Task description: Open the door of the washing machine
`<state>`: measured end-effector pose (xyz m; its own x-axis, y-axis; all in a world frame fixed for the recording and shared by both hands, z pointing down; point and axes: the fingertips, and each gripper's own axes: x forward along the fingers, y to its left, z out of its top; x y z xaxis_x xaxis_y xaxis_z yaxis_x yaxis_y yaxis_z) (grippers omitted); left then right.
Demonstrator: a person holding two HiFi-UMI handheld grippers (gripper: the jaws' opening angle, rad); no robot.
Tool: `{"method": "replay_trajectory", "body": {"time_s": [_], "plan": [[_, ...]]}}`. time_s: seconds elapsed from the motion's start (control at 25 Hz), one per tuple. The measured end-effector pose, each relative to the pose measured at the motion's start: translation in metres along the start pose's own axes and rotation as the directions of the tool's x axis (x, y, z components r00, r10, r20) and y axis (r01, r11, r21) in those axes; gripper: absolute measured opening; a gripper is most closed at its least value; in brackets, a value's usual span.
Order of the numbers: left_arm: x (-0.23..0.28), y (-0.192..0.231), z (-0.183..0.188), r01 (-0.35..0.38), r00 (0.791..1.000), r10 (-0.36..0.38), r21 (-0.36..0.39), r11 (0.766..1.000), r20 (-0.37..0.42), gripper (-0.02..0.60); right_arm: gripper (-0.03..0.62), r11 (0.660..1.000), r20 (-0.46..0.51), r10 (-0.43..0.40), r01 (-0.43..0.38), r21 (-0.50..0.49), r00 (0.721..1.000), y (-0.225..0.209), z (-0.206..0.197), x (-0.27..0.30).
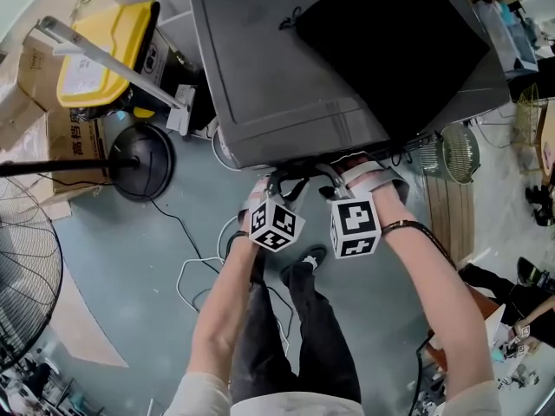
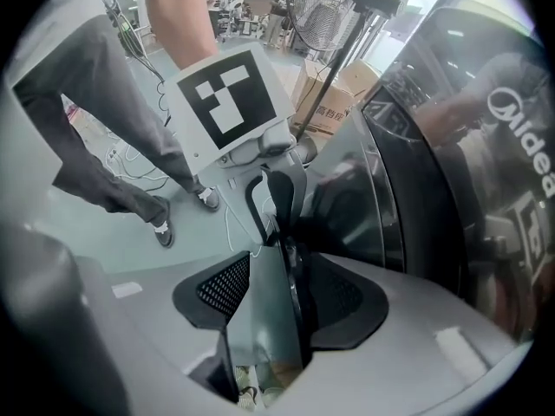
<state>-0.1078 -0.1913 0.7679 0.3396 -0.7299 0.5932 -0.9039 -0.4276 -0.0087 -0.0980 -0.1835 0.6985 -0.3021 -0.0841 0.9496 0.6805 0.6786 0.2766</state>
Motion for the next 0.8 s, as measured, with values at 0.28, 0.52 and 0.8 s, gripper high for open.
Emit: {"method": "replay_trajectory", "body": {"time_s": [0.28, 0.52, 0.8], "plan": [[-0.021, -0.152, -0.02, 0.226, 0.971, -0.23, 0.054, 0.973, 0.072, 0.166, 0.198, 0.983, 0.052, 0.144, -0.137, -0.12, 0.988, 0.133, -0.014, -0.041], [-0.016, -0.198, -0.015, 0.156, 0.987, -0.154, -0.031, 0.987, 0.053, 0.167, 0.198, 0.984, 0.03, 0.102, -0.096, -0.152, 0.994, 0.17, -0.033, -0.054], [-0.014, -0.225, -0.009, 0.197, 0.98, -0.196, -0.062, 0.978, 0.019, 0.173, 0.219, 0.985, 0.162, 0.012, -0.039, 0.166, 0.987, 0.177, -0.036, -0.073]]}}
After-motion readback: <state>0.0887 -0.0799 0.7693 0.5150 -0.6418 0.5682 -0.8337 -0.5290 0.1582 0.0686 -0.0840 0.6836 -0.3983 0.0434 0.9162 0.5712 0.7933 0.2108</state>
